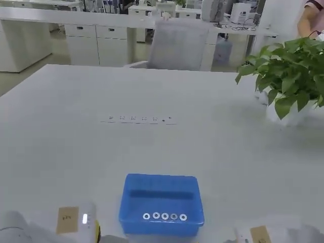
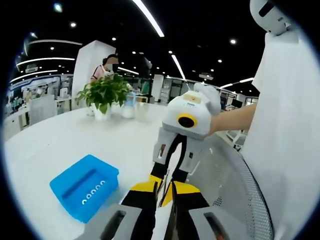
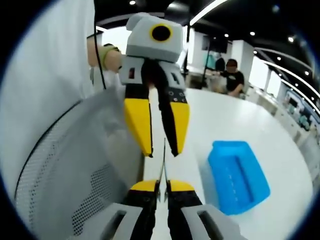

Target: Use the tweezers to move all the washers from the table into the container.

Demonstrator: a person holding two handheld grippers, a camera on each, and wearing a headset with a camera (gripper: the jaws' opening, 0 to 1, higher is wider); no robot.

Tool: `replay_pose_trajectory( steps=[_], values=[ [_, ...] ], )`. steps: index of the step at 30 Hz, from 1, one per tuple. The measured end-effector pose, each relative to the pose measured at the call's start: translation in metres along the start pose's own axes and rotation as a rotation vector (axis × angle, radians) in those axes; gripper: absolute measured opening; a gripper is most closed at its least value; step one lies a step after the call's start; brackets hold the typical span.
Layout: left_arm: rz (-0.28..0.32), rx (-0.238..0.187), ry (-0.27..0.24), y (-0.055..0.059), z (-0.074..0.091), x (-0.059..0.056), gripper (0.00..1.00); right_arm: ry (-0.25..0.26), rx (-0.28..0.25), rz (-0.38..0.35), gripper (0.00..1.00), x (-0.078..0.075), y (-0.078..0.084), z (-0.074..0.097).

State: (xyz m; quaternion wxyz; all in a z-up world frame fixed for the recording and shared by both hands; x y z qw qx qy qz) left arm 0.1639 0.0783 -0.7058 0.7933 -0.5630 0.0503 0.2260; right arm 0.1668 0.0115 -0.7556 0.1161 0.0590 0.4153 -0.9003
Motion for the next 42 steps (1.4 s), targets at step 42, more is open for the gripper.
replay_pose_trajectory(
  steps=[42],
  values=[
    [-0.114, 0.408, -0.085, 0.070, -0.007, 0.050, 0.00, -0.023, 0.155, -0.022, 0.06, -0.005, 0.047, -0.035]
  ],
)
Point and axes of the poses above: the centre of the closed fingertips' face, and the gripper's own axes: z roughly backward along the fingers, x roughly to its left, y roughly out of its underside, the point moved 5 cm from there along z, roughly backward along the fingers, and after that the axes turned 11 degrees about z, right-handed, at the moved point
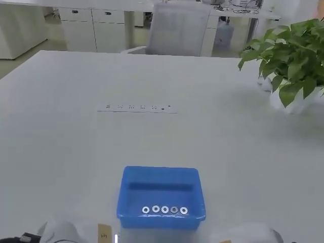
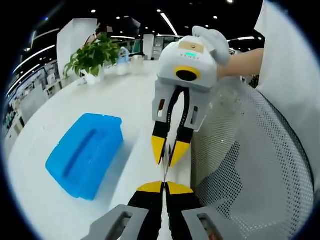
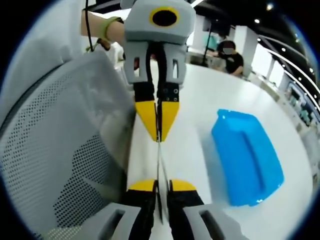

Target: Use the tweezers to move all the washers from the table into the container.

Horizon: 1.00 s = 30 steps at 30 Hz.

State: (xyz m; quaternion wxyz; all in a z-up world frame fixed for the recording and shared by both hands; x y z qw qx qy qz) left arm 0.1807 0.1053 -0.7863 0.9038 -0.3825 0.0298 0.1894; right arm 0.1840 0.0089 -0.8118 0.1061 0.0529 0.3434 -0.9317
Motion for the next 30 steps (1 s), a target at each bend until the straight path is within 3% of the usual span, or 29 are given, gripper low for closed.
replay_pose_trajectory(
  steps=[6, 17, 26, 30],
  values=[
    [-0.007, 0.074, -0.007, 0.011, -0.008, 0.002, 0.00, 0.002, -0.014, -0.027, 0.07, 0.002, 0.002, -0.004],
    [-0.057, 0.166, -0.028, 0.016, -0.013, 0.007, 0.00, 0.028, -0.019, -0.056, 0.13, 0.004, 0.004, 0.002],
    [-0.129, 0.254, -0.048, 0.015, -0.016, 0.006, 0.00, 0.094, -0.032, -0.101, 0.17, 0.015, 0.000, 0.035],
    [-0.165, 0.289, -0.053, 0.015, -0.018, 0.006, 0.00, 0.171, -0.047, -0.173, 0.20, 0.014, 0.004, 0.059]
  ],
)
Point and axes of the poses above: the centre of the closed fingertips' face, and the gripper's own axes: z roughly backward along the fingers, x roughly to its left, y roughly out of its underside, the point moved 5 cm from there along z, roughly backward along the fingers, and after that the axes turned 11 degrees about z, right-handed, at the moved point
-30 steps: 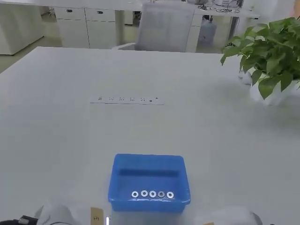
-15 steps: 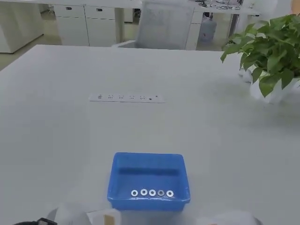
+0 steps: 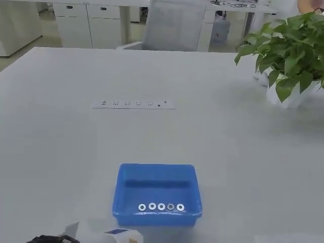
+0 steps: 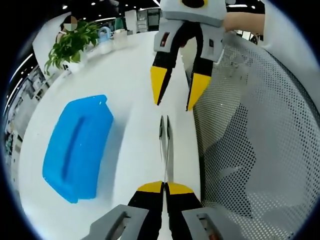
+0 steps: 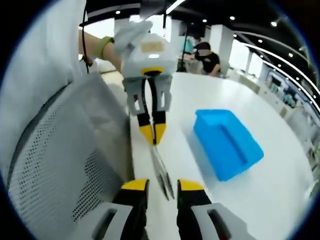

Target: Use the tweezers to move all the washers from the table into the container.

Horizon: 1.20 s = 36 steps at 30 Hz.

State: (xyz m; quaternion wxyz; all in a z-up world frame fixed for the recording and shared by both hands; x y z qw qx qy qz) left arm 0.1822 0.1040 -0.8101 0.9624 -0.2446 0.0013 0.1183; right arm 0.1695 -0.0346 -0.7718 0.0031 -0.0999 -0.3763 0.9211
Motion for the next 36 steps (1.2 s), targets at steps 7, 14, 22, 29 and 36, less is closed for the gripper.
replay_pose_trajectory(
  steps=[7, 14, 22, 29, 36],
  values=[
    [0.000, 0.033, -0.012, 0.001, -0.002, 0.002, 0.00, 0.141, -0.079, -0.280, 0.27, -0.011, 0.010, 0.025],
    [0.010, 0.074, -0.018, 0.004, -0.004, 0.001, 0.00, 0.208, -0.038, -0.373, 0.33, -0.013, 0.026, 0.032],
    [0.049, 0.083, -0.030, 0.004, -0.005, 0.001, 0.00, 0.230, -0.031, -0.370, 0.37, -0.016, 0.033, 0.051],
    [0.233, -0.038, -0.092, 0.010, 0.011, 0.002, 0.04, 0.266, -0.074, -0.383, 0.39, -0.023, 0.033, 0.060],
    [0.432, -0.266, -0.249, 0.011, 0.047, 0.006, 0.16, 0.302, -0.153, -0.384, 0.48, -0.031, 0.027, 0.063]
  ],
)
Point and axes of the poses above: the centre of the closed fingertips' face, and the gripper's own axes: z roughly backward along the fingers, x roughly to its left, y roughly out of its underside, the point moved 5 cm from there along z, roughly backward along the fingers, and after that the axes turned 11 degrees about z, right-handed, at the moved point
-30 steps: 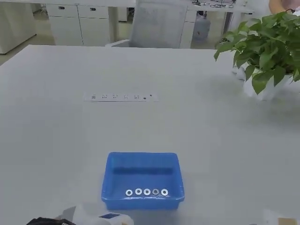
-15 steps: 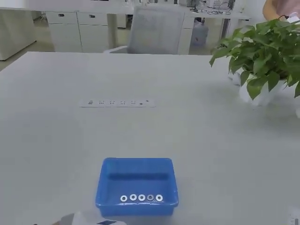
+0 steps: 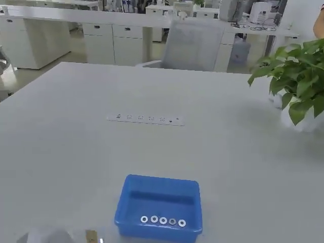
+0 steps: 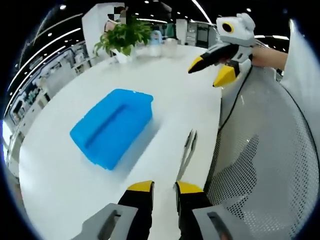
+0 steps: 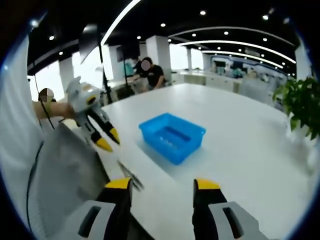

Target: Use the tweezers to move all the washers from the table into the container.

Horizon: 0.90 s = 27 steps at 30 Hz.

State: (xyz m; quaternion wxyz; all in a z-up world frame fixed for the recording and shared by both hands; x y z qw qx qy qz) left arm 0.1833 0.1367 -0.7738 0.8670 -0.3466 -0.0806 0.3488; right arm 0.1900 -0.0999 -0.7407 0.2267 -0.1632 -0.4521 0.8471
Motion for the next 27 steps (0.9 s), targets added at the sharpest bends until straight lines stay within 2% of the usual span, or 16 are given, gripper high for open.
replay_pose_trajectory(
  steps=[3, 4, 5, 6, 7, 9, 11, 13, 16, 22, 24, 26, 27],
  values=[
    [0.091, -0.138, -0.074, -0.007, 0.020, 0.004, 0.21, 0.022, -0.061, -0.018, 0.52, -0.006, -0.009, 0.003],
    [0.105, -0.155, -0.083, -0.007, 0.022, 0.004, 0.22, 0.026, -0.069, -0.019, 0.54, -0.007, -0.010, 0.003],
    [0.139, -0.209, -0.110, -0.009, 0.030, 0.006, 0.24, 0.036, -0.089, -0.018, 0.55, -0.009, -0.013, 0.005],
    [0.166, -0.246, -0.129, -0.011, 0.035, 0.007, 0.26, 0.046, -0.103, -0.009, 0.57, -0.011, -0.015, 0.006],
    [0.233, -0.319, -0.151, -0.014, 0.043, 0.008, 0.29, 0.065, -0.117, 0.003, 0.58, -0.014, -0.018, 0.008],
    [0.339, -0.458, -0.157, -0.022, 0.057, 0.008, 0.35, 0.089, -0.133, 0.020, 0.63, -0.018, -0.021, 0.011],
    [0.400, -0.556, -0.191, -0.024, 0.069, 0.011, 0.41, 0.115, -0.153, 0.030, 0.69, -0.022, -0.024, 0.015],
    [0.430, -0.617, -0.227, -0.025, 0.078, 0.012, 0.48, 0.145, -0.176, 0.016, 0.76, -0.025, -0.028, 0.019],
    [0.439, -0.676, -0.284, -0.022, 0.089, 0.020, 0.55, 0.188, -0.224, -0.001, 0.82, -0.029, -0.032, 0.025],
    [0.381, -0.722, -0.374, -0.029, 0.104, 0.022, 0.70, 0.274, -0.280, -0.041, 0.95, -0.040, -0.034, 0.034],
    [0.376, -0.746, -0.386, -0.032, 0.106, 0.022, 0.75, 0.312, -0.296, -0.046, 0.99, -0.047, -0.032, 0.039],
    [0.387, -0.761, -0.391, -0.033, 0.107, 0.024, 0.80, 0.329, -0.316, -0.047, 0.99, -0.049, -0.034, 0.043],
    [0.397, -0.766, -0.386, -0.033, 0.107, 0.024, 0.81, 0.357, -0.334, -0.042, 0.99, -0.053, -0.037, 0.046]
  ],
)
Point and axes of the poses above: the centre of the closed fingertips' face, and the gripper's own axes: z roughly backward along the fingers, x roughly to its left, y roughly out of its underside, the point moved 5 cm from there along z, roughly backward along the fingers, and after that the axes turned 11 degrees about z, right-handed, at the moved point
